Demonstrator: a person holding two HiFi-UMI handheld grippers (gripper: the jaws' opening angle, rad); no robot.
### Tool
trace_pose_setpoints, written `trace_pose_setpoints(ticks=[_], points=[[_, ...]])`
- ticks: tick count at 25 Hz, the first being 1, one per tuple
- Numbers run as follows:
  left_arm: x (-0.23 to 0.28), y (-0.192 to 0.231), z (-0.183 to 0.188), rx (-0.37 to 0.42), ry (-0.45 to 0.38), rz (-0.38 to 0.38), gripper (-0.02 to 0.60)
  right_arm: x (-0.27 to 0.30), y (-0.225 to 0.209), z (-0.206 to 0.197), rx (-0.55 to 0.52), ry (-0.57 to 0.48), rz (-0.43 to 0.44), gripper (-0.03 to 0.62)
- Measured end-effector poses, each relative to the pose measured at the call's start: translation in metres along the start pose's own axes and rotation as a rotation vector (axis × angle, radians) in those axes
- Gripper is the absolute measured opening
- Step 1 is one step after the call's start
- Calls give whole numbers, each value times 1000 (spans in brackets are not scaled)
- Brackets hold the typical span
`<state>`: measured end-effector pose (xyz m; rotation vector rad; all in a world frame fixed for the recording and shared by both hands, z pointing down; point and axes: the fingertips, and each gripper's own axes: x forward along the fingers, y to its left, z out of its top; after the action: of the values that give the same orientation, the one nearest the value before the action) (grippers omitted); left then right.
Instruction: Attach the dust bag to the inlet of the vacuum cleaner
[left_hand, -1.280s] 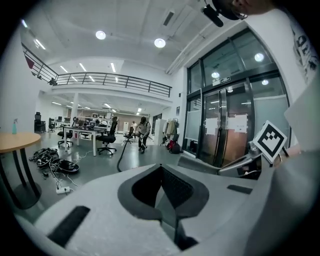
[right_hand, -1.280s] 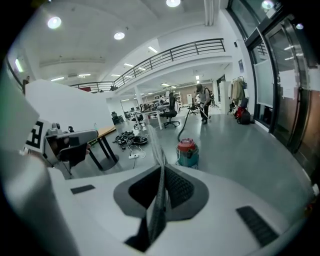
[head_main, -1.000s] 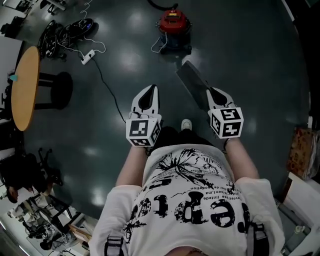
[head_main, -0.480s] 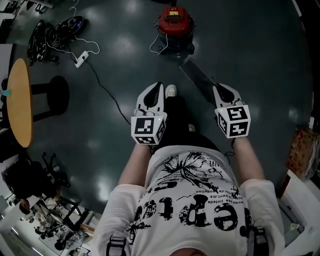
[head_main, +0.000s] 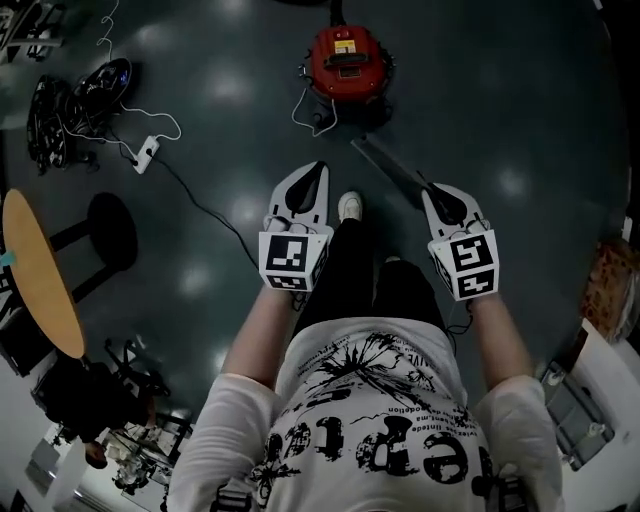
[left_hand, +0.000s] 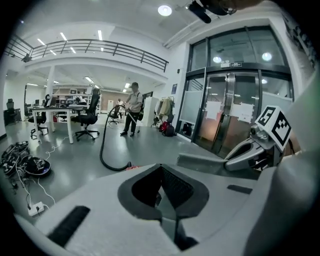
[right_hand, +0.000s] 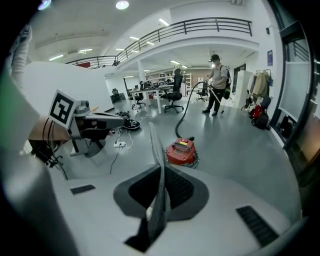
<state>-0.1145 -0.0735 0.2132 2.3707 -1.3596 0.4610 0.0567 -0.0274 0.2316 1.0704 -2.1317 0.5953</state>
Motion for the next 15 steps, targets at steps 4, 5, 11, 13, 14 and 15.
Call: trace_pose_setpoints(ticks=[4, 5, 11, 13, 14, 15], points=[[56, 34, -22, 5, 32, -15, 3, 55, -13, -4, -7, 24, 21, 23], [69, 41, -32, 8, 42, -22, 3, 70, -15, -5, -23, 22, 31, 23], [147, 78, -92, 54, 82, -39, 3, 157, -22, -29, -251, 8, 105, 23], [171, 89, -110, 62, 83, -37, 3, 184, -25, -44, -316, 5, 118, 23], [183, 94, -118, 63, 81, -40, 3, 196, -26, -54, -348, 0, 123, 23], [196, 97, -126, 65, 79, -46, 3, 209, -27, -63, -383, -5, 127, 23]])
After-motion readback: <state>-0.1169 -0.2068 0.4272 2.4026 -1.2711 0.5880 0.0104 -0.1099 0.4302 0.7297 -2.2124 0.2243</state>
